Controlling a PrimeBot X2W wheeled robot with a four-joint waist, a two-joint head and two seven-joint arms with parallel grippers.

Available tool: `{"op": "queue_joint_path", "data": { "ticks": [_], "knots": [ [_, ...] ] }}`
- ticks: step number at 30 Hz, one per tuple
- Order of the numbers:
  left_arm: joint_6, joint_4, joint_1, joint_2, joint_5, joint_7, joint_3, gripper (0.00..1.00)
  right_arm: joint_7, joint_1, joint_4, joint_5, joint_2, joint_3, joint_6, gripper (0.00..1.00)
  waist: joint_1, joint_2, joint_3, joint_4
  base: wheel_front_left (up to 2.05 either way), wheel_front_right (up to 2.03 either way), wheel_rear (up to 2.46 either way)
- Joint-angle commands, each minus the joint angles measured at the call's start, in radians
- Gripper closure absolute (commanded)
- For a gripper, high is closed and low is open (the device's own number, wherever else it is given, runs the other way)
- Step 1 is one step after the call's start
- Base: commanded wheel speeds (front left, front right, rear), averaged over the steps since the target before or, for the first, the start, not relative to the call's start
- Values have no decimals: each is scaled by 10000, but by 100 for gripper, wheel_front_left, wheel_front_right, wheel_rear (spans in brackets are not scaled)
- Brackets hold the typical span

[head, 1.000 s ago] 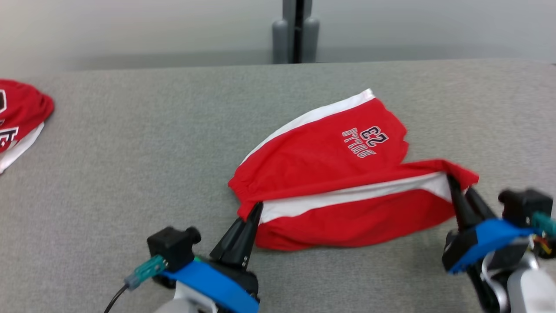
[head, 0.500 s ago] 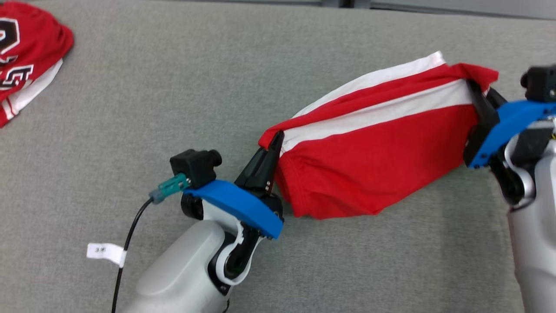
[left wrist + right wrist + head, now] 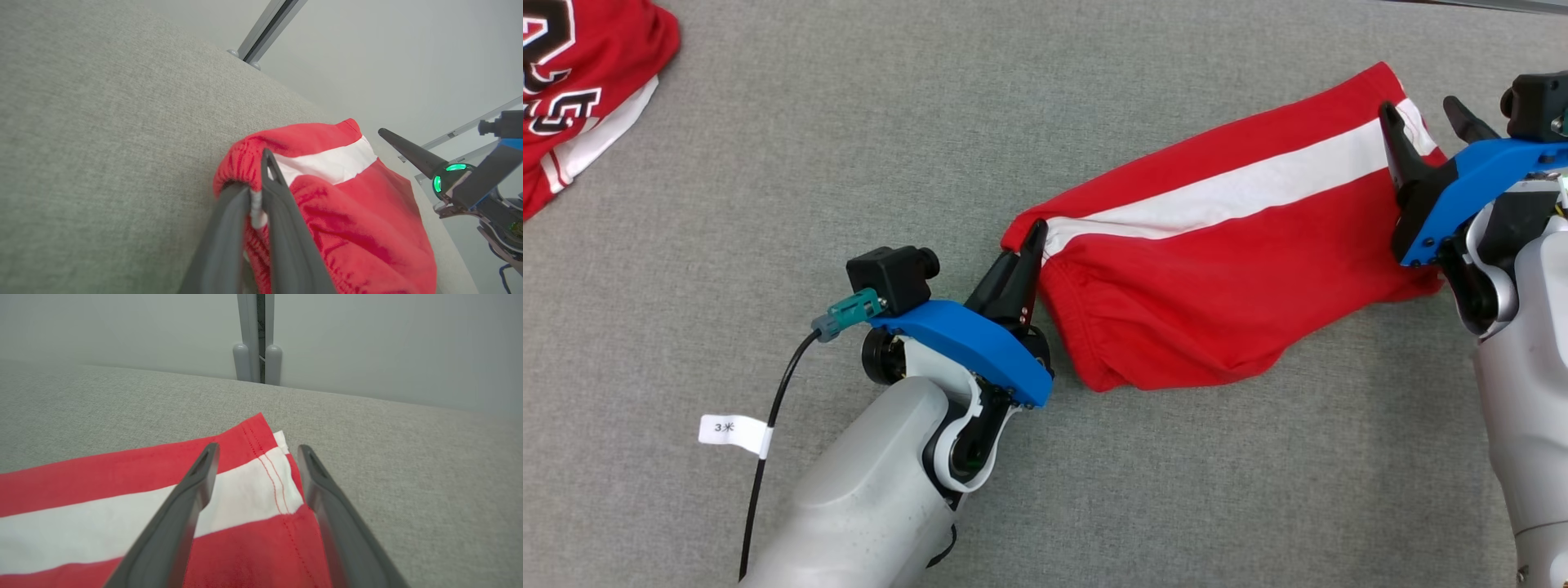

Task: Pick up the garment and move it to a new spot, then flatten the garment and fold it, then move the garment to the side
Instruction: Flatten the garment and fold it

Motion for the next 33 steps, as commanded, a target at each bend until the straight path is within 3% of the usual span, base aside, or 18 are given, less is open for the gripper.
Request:
{"op": "queue_joint_path", "data": {
  "ticks": [1, 12, 17, 20, 26, 33],
  "knots": [
    [-49, 158, -42, 53, 16, -39, -39, 0, -145, -172, 184, -17, -69, 39, 1, 0, -2, 0, -21, -46, 0, 0, 0],
    [63, 398, 243, 605, 762, -222, -404, 0, -1285, -22, 987, 164, -177, 101, 1, 0, -2, 0, -564, -391, 0, 0, 0],
    [316, 128, 746, 1061, 1124, -313, -480, 0, -1699, 387, 1139, 323, -231, 168, 1, 0, -2, 0, -1178, -432, 0, 0, 0],
    [716, -205, 1070, 1379, 1522, -423, -340, 0, -1856, 704, 1233, 416, -293, 211, 1, 0, -2, 0, -1610, -428, 0, 0, 0],
    [1454, -1569, 2007, 1795, 2399, -469, 729, 0, -1589, 1290, 1522, 564, -475, 178, 1, 0, -2, 0, -2153, -299, 0, 0, 0],
    [1834, -2664, 3153, 1972, 3126, -466, 1847, 0, -1133, 1443, 1904, 507, -753, -192, 1, 0, -2, 0, -2015, 118, 0, 0, 0]
  ]
}}
